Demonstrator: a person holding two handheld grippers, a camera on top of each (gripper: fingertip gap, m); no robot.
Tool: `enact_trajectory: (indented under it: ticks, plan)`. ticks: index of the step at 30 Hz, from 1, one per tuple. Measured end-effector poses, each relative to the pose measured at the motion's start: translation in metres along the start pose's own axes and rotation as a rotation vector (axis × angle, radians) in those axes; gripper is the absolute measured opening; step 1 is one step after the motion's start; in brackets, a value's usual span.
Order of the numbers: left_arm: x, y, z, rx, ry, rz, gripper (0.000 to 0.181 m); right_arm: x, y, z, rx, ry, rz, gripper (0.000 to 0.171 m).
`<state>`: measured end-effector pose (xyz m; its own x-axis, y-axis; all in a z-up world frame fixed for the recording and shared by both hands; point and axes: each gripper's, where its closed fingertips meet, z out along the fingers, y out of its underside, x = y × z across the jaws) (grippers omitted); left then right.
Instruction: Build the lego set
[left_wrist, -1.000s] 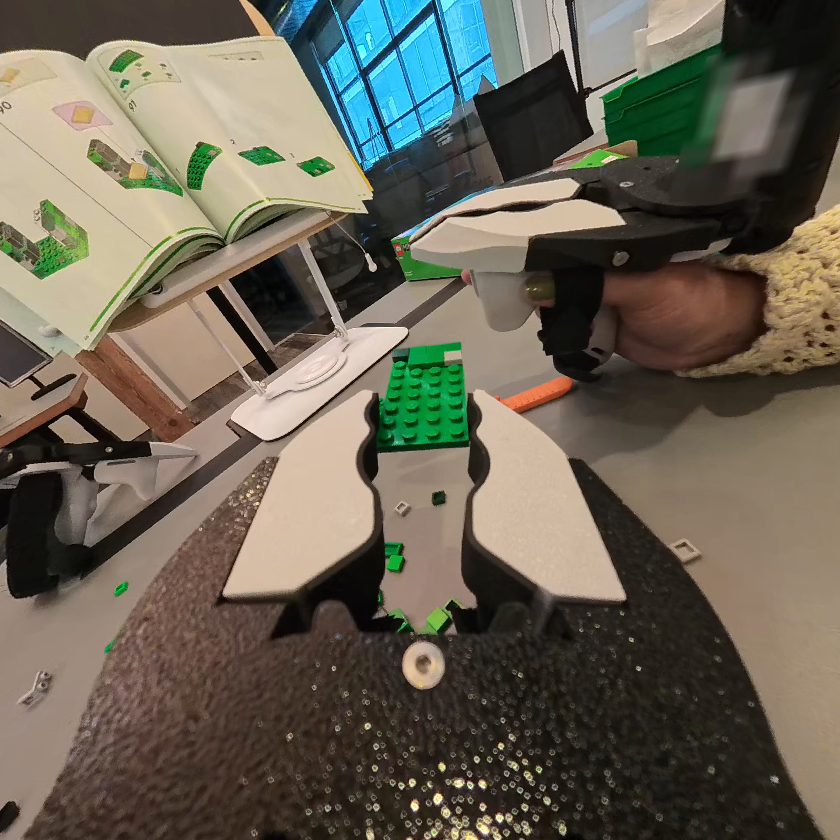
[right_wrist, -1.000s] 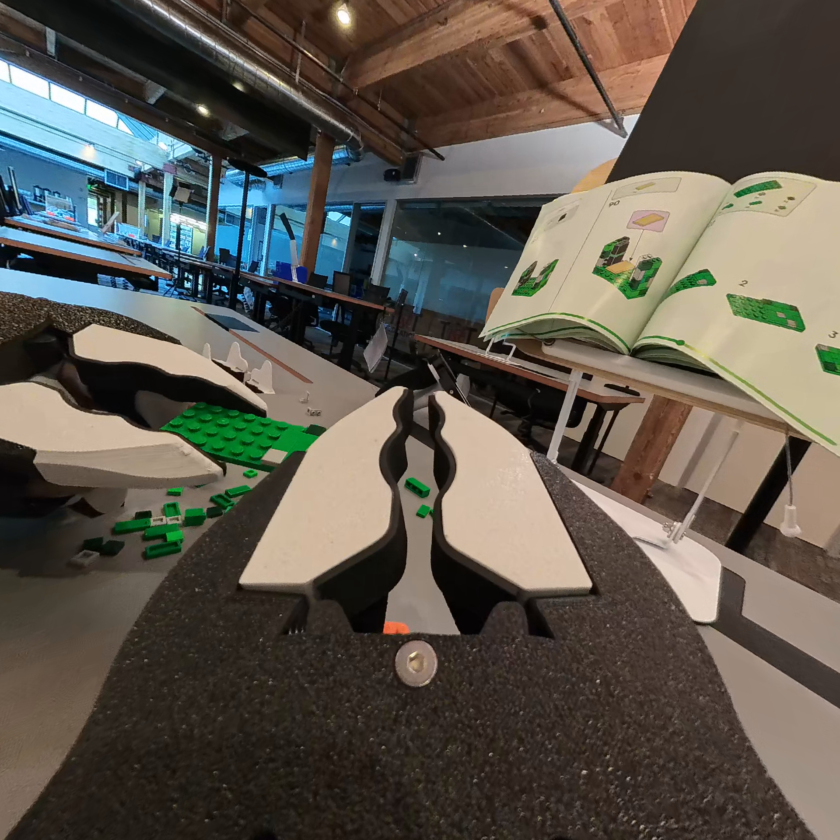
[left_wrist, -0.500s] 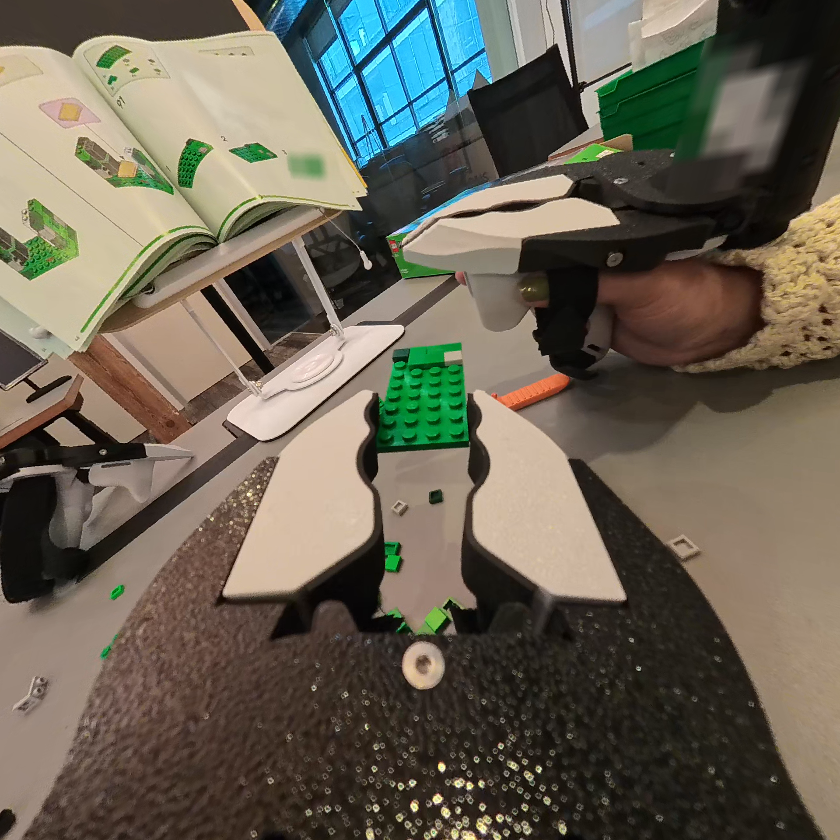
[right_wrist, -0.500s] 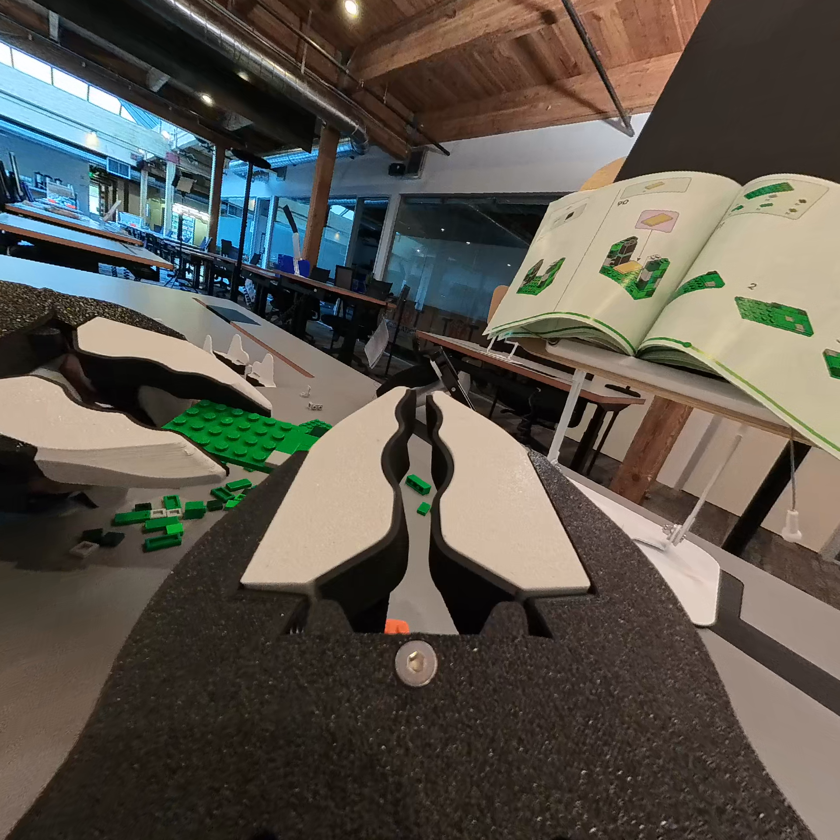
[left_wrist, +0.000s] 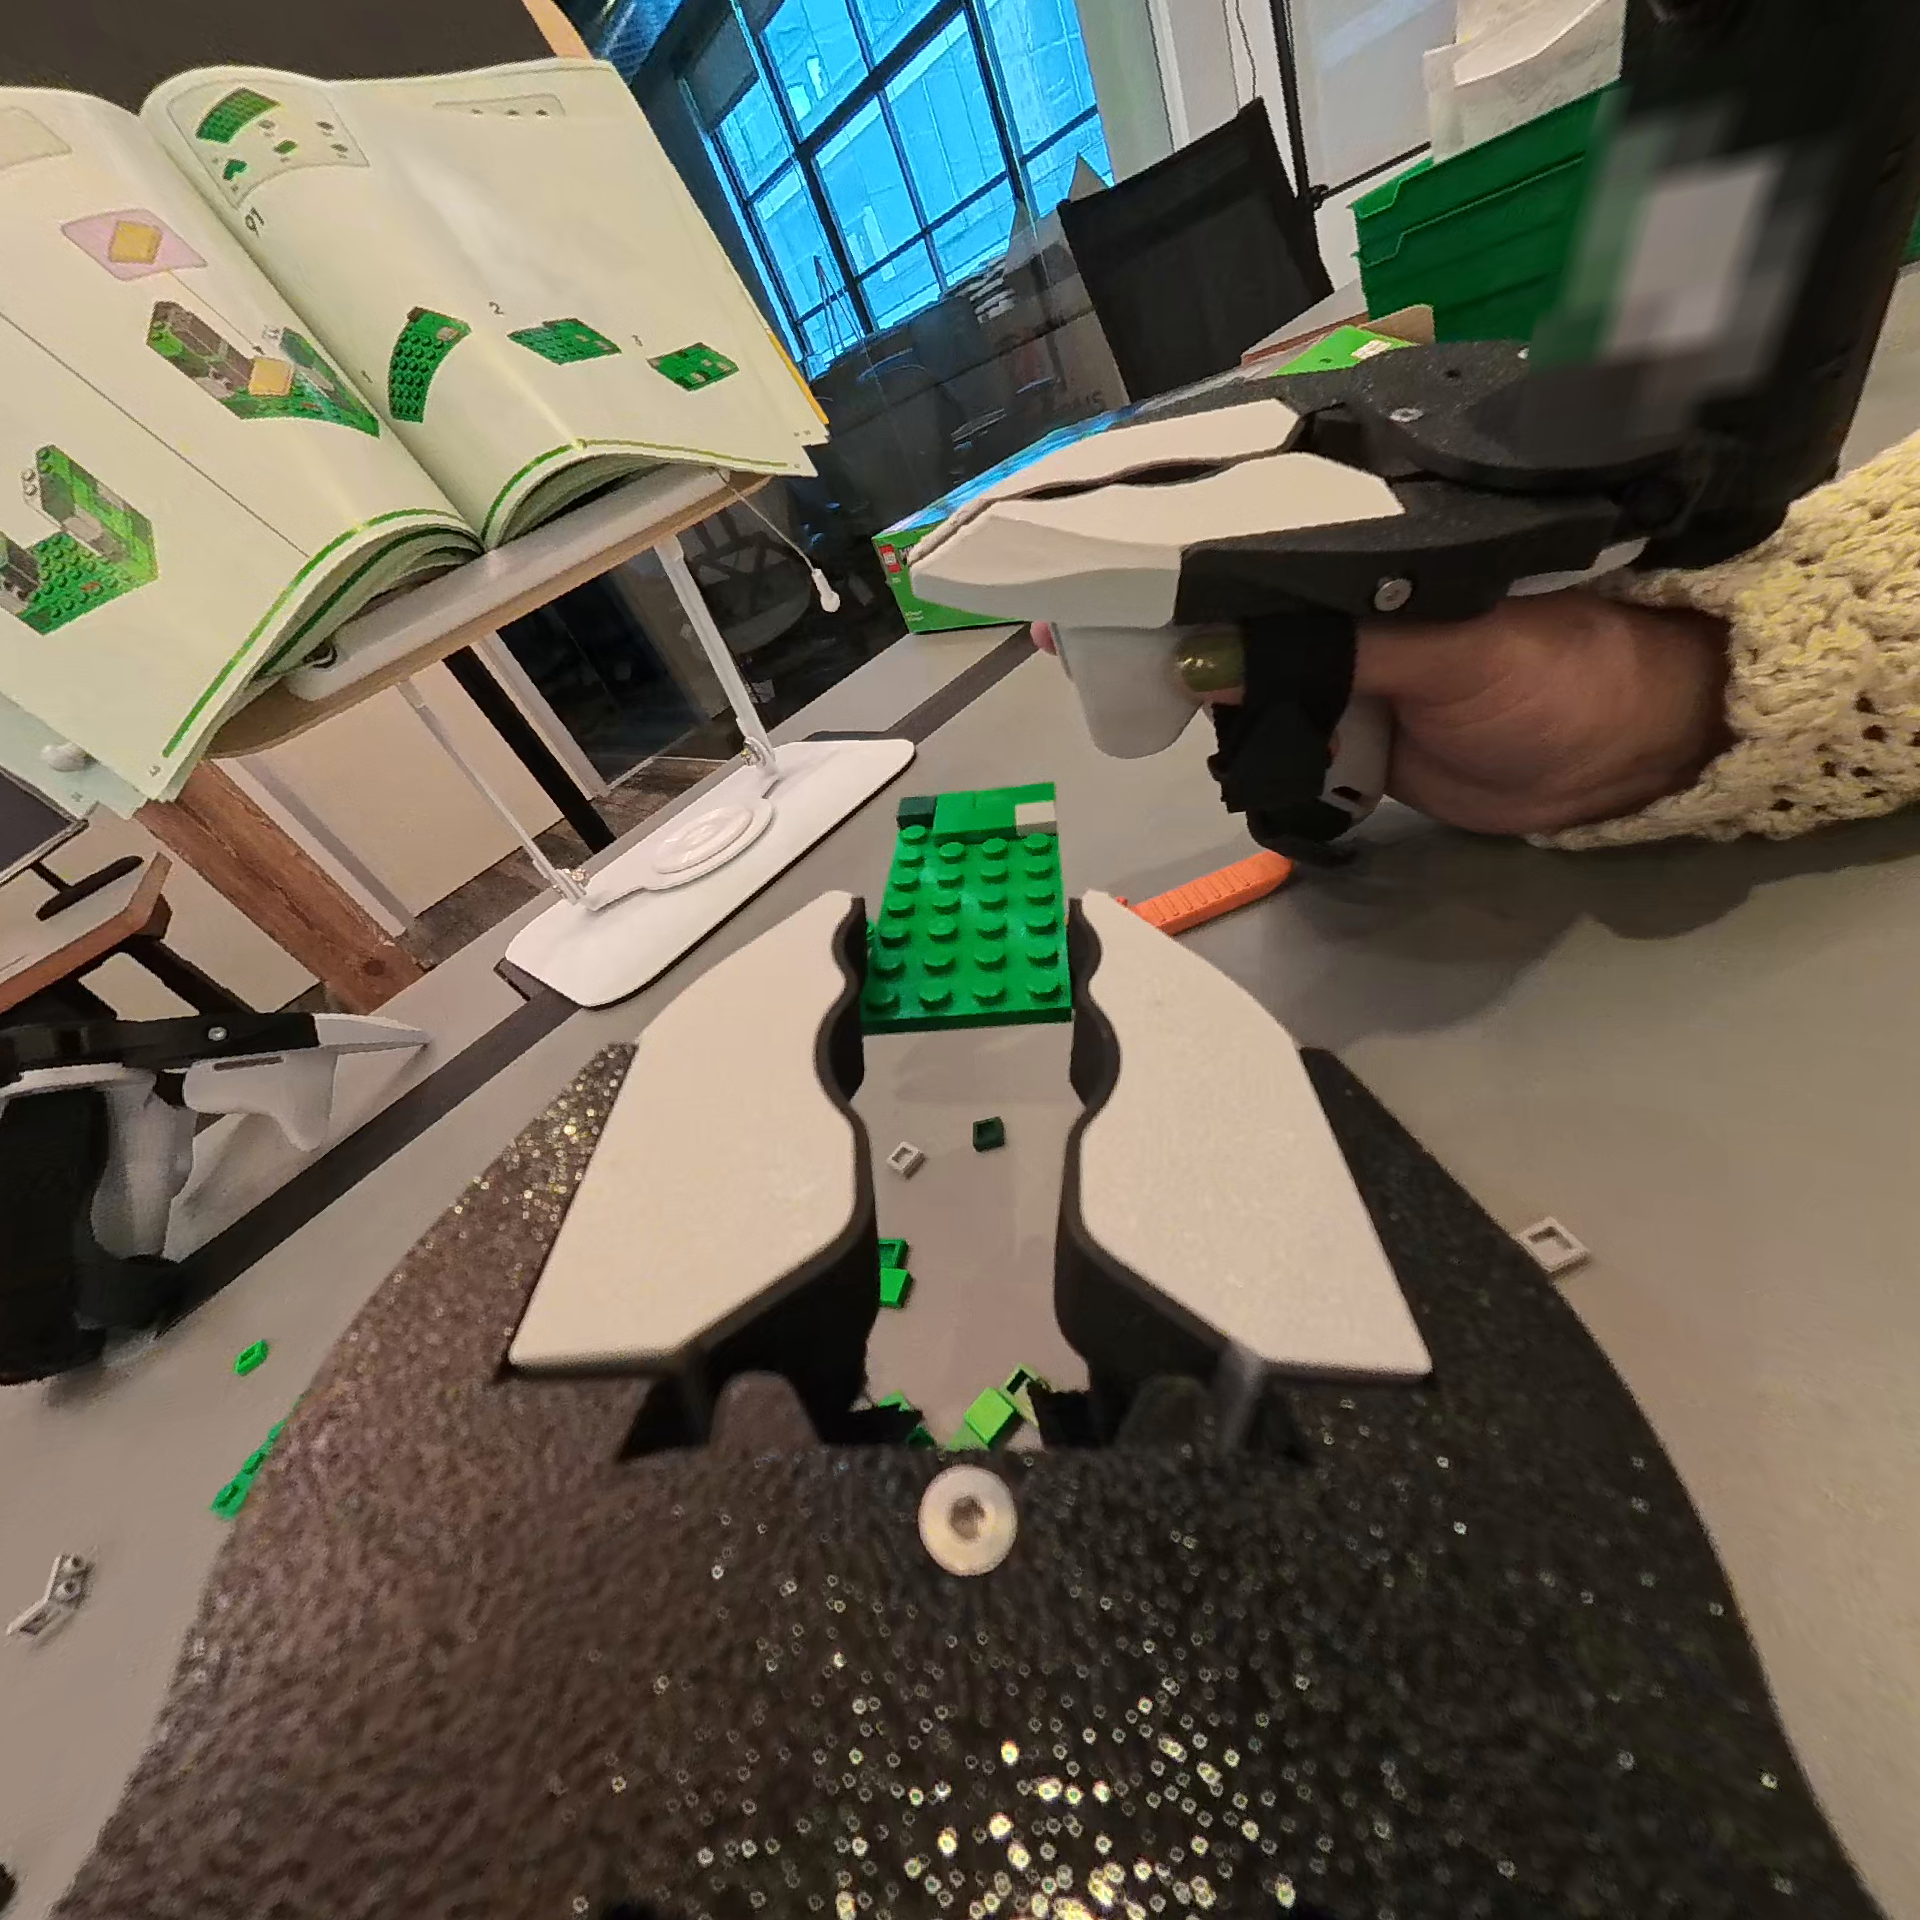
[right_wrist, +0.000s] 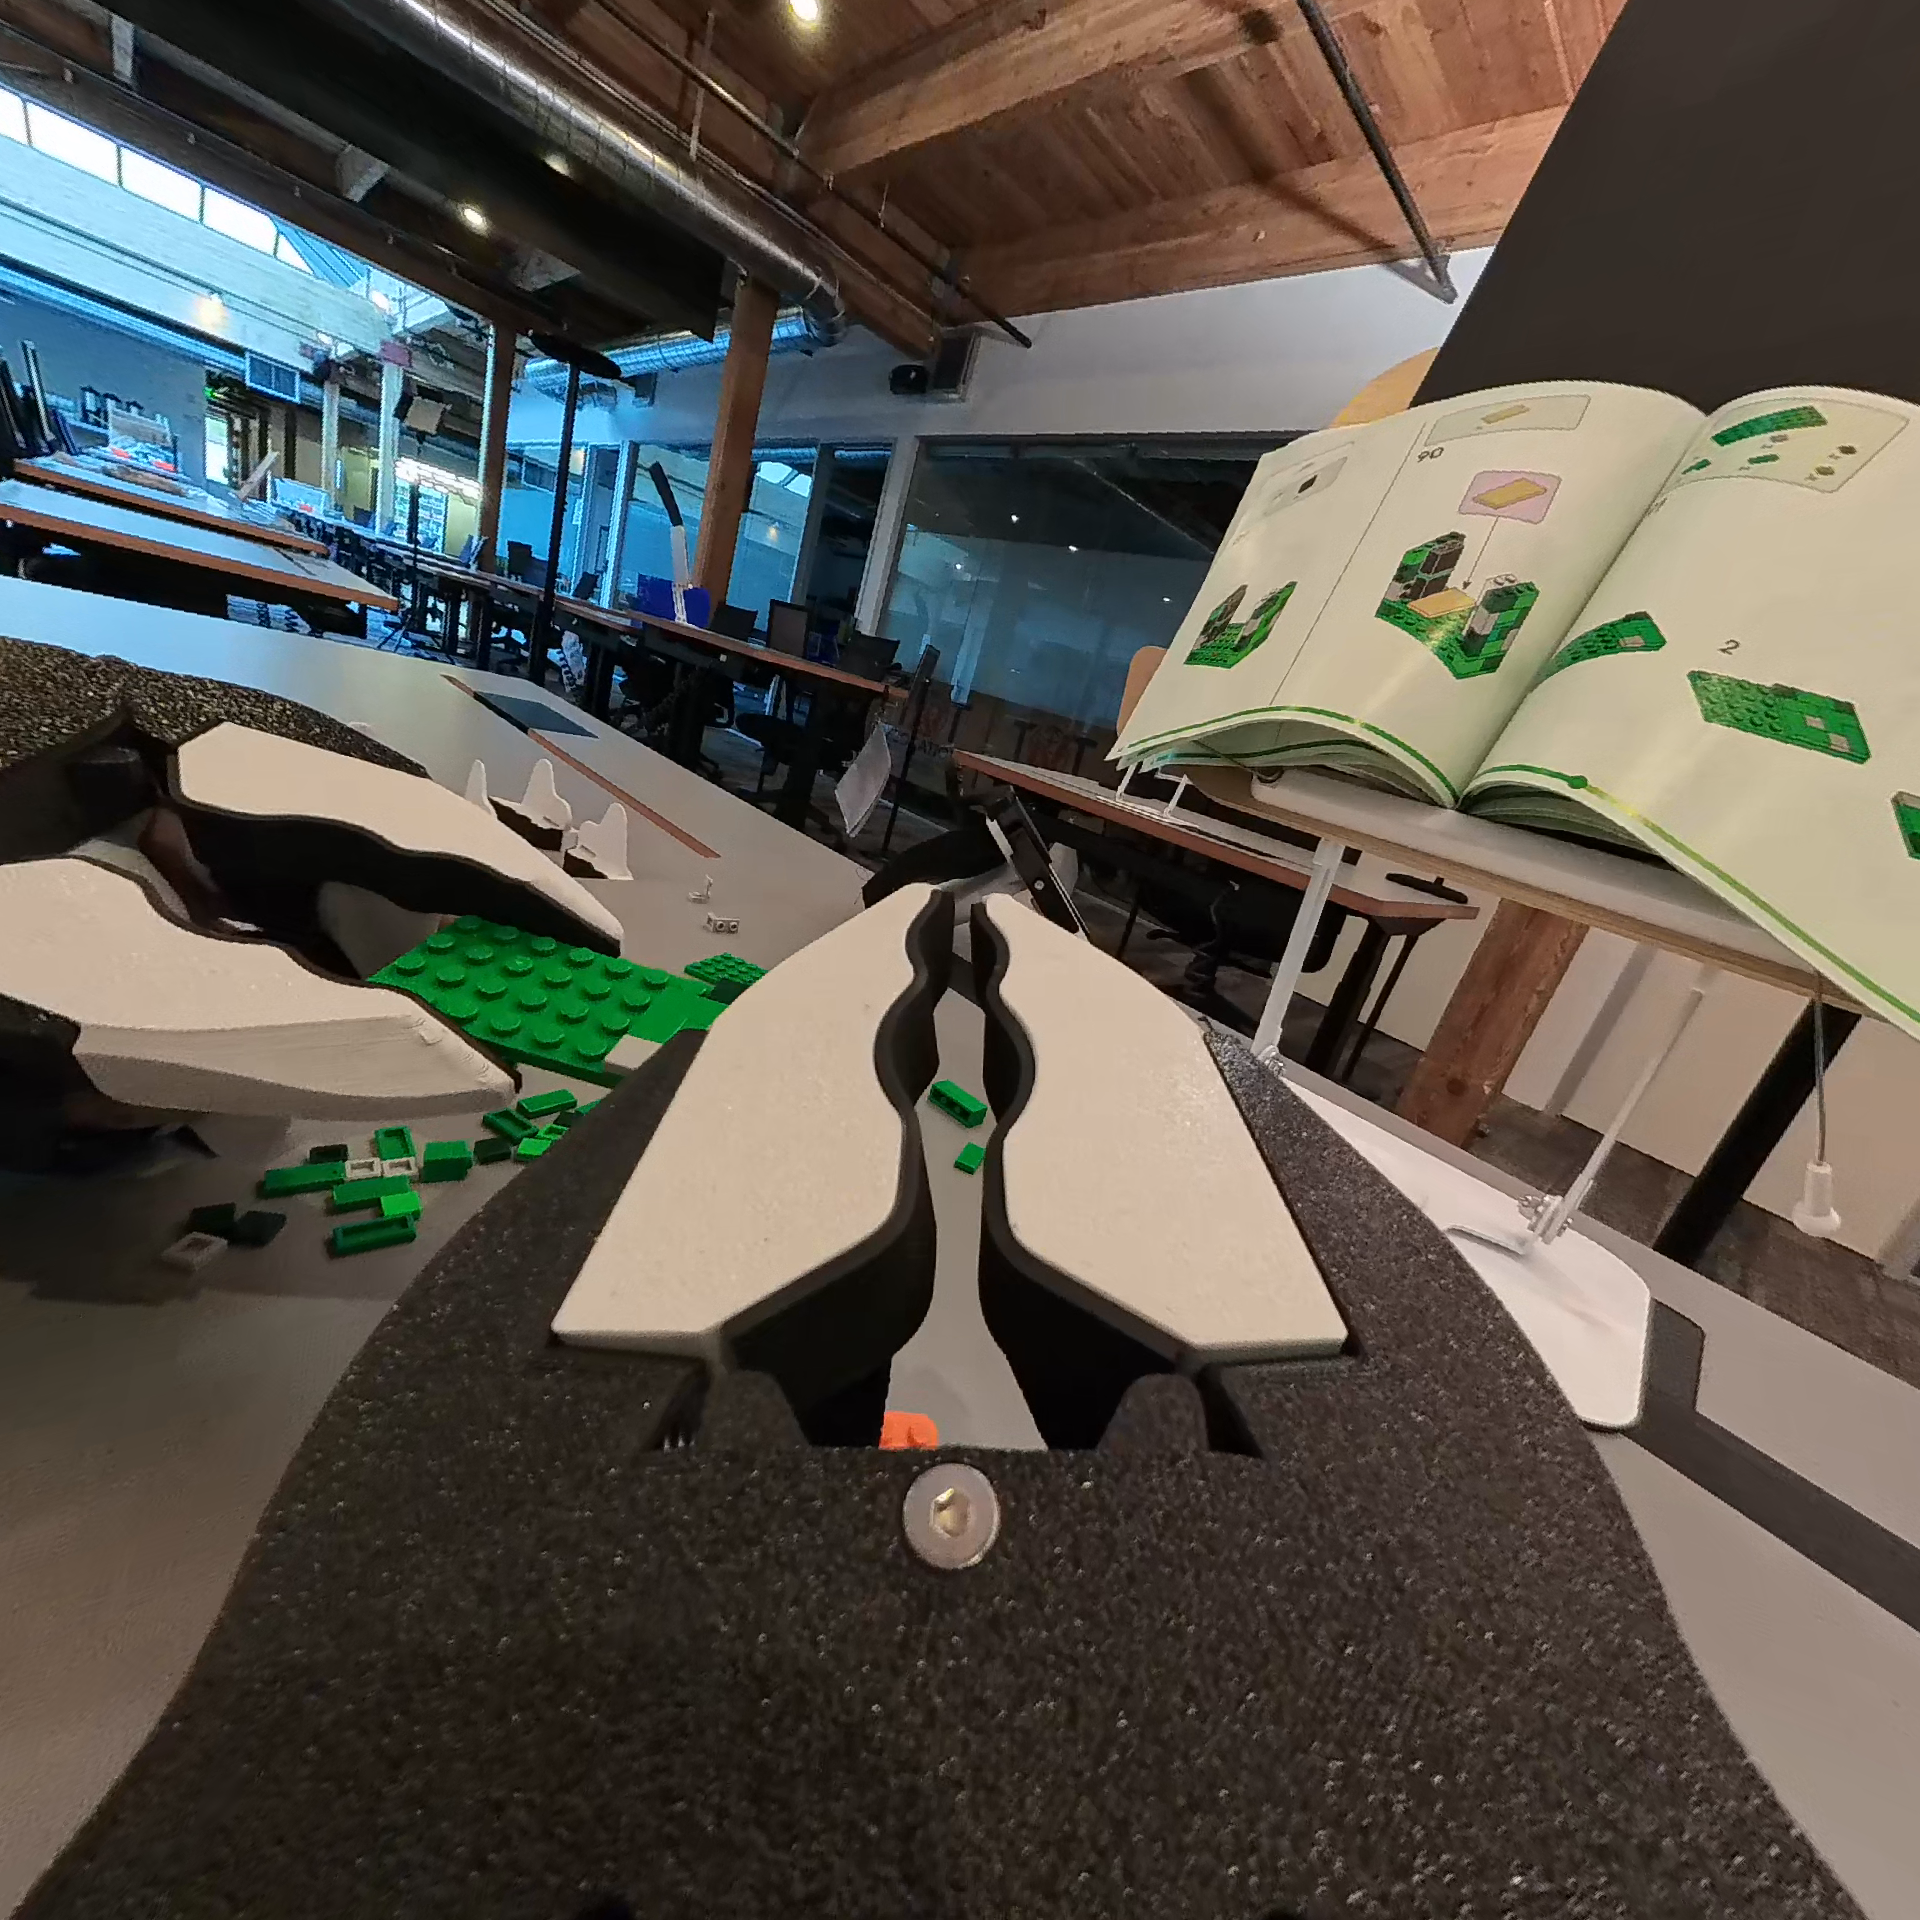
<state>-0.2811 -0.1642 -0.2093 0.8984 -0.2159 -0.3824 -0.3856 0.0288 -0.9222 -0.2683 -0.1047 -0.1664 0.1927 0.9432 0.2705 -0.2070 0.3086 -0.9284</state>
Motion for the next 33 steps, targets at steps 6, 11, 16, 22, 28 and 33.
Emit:
enact_trajectory:
  ticks: [6, 11, 16, 22, 28, 33]
  plan:
    - [0.001, 0.001, 0.0, -0.004, 0.004, 0.0, 0.036, 0.0, 0.0, 0.0, -0.001, -0.001, -0.001, 0.003]
    - [0.012, 0.0, -0.003, -0.014, 0.086, -0.003, 0.036, 0.002, 0.0, -0.002, 0.001, 0.011, 0.006, 0.003]
    - [0.063, -0.007, -0.02, -0.034, 0.335, 0.045, 0.036, 0.015, 0.0, -0.004, 0.003, 0.066, 0.062, 0.003]
    - [0.097, 0.006, -0.031, -0.116, 0.402, 0.144, 0.036, 0.004, 0.015, 0.008, -0.108, -0.042, 0.089, 0.006]
    - [0.093, 0.01, -0.04, -0.138, 0.434, 0.123, 0.036, -0.055, 0.063, 0.039, -0.564, -0.62, 0.028, 0.018]
    - [0.091, 0.013, -0.058, -0.121, 0.532, 0.157, 0.036, -0.088, 0.072, 0.055, -0.714, -0.966, -0.22, 0.017]
